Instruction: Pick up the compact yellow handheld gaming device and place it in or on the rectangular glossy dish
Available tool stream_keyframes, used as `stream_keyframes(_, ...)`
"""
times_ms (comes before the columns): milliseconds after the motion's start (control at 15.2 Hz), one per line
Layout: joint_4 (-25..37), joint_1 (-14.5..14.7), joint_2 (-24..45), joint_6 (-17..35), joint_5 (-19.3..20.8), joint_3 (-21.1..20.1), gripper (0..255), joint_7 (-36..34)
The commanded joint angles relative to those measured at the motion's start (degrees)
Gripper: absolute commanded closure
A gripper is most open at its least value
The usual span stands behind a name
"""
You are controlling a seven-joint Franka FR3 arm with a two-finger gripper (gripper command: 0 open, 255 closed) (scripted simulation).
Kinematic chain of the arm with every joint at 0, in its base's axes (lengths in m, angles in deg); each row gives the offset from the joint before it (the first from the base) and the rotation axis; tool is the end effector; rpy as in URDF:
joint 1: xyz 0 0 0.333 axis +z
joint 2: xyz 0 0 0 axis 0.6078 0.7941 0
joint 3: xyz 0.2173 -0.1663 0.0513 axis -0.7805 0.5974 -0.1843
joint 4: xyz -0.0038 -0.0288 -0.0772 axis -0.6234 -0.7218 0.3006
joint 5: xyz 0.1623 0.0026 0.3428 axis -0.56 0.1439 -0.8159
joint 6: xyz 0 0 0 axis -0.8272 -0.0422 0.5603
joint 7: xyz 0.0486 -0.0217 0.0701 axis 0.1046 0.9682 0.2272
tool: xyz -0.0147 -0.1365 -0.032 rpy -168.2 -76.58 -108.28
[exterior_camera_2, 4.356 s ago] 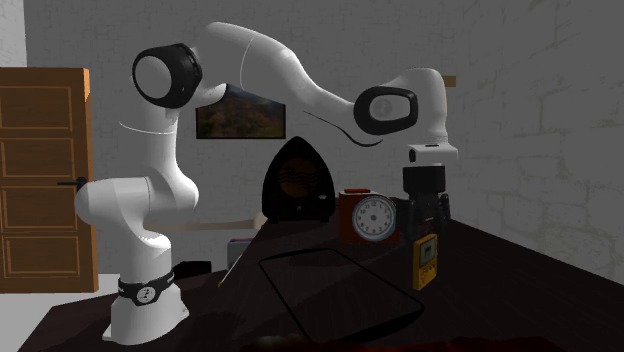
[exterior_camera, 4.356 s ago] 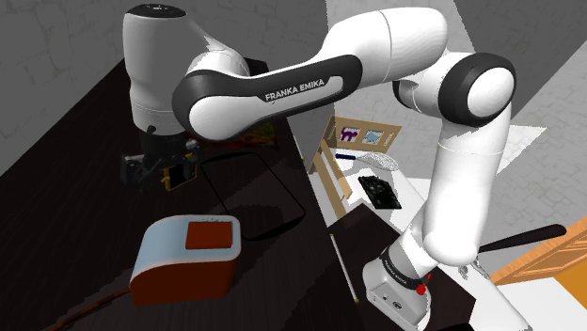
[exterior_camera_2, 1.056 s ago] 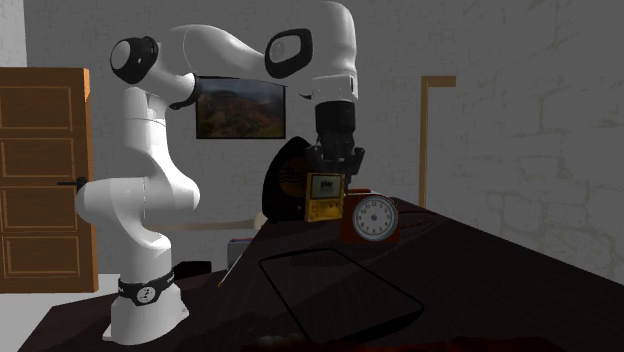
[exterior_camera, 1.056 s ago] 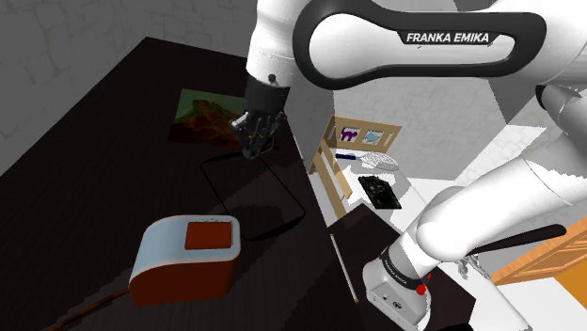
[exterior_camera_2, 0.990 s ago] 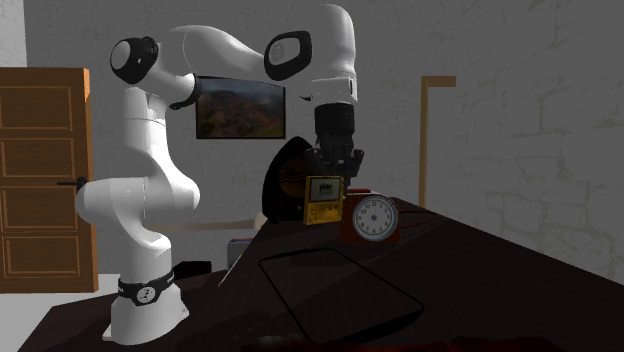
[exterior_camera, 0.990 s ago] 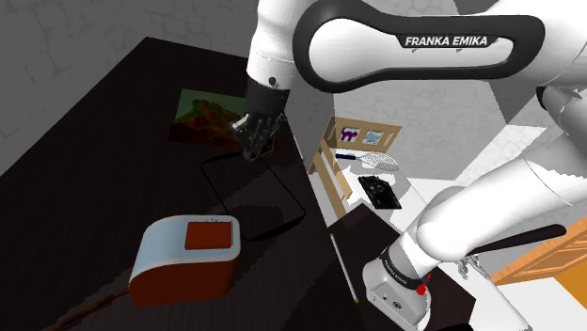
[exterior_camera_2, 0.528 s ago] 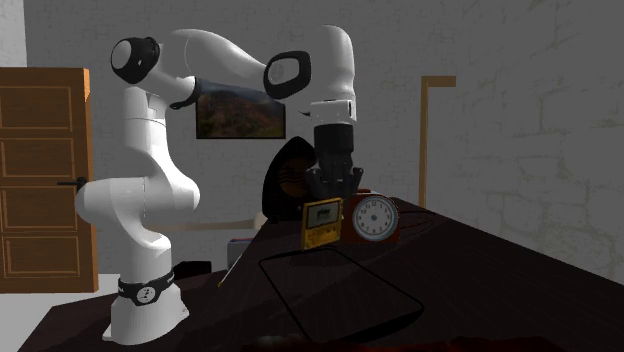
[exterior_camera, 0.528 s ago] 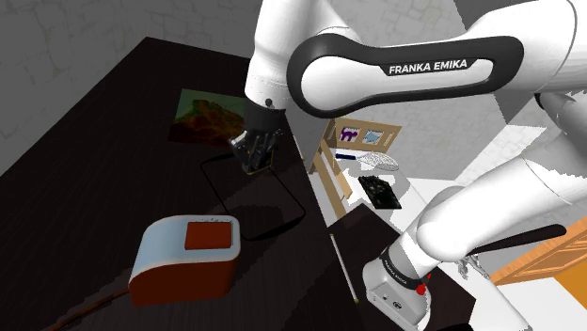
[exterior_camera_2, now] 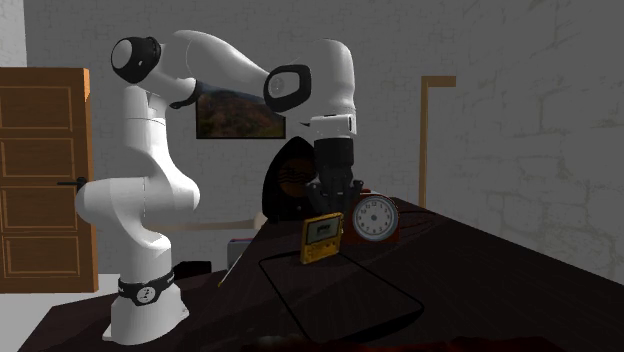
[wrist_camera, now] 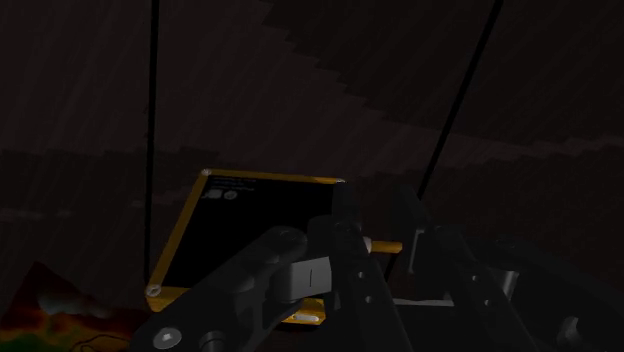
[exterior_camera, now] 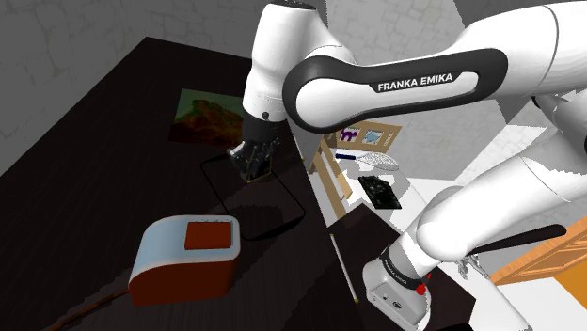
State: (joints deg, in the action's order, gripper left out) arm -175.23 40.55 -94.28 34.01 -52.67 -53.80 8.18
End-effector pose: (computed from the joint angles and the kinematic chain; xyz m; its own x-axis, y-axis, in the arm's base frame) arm 0.3686 0.3184 0.3995 0.9948 0.0857 0.0544 0.0862 -0.9963 -0.0069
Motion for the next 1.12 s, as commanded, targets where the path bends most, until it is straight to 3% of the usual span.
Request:
stream_keyframes(0,0.0,0.0,0.0,0.0,0.0,0.0,255,0.0)
stream_keyframes(132,0.0,0.0,0.0,0.0,0.0,0.0,255,0.0)
stream_keyframes(198,0.0,0.0,0.0,0.0,0.0,0.0,0,0.0)
stream_keyframes(528,0.0,0.0,0.0,0.0,0.0,0.0,0,0.0)
stream_keyframes(792,5.4,0.1,-2.3,-7.5,-0.7,1.3,0,0.7)
stream_keyframes(1056,5.4,0.1,-2.3,-7.5,-0.7,1.3,0,0.7)
